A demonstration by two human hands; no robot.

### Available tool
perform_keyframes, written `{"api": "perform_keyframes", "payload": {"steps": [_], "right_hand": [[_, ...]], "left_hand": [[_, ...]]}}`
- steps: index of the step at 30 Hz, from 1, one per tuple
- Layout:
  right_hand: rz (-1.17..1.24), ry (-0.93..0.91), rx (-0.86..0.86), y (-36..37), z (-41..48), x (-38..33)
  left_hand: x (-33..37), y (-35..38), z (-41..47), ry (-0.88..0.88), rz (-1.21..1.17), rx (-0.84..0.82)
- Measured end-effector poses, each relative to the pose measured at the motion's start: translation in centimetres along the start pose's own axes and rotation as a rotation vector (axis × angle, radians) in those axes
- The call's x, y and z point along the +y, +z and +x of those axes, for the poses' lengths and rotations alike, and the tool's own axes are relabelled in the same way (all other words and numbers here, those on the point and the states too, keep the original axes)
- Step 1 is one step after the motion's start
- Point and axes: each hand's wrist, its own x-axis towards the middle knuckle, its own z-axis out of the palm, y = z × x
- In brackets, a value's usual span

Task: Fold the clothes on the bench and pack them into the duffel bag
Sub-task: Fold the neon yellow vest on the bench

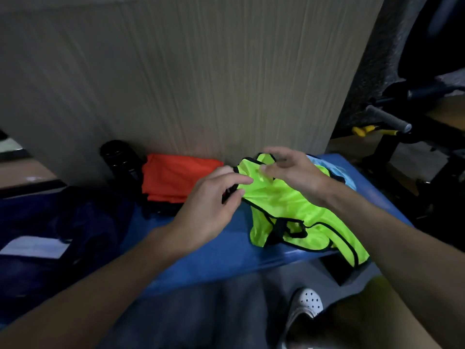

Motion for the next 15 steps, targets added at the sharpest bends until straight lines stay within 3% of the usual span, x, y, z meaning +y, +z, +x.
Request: {"api": "perform_keyframes", "payload": {"steps": [9,15], "right_hand": [[0.035,-0.259,-0.088,3.5,-6.8,-6.9],[0.126,-0.356,-0.058,5.5,-9.1,-10.4]], "left_hand": [[2.5,-7.8,-4.6,-0.151,-0.088,0.107],[3.6,-11.2,-5.4,-0.31,-0.307,0.205]]}}
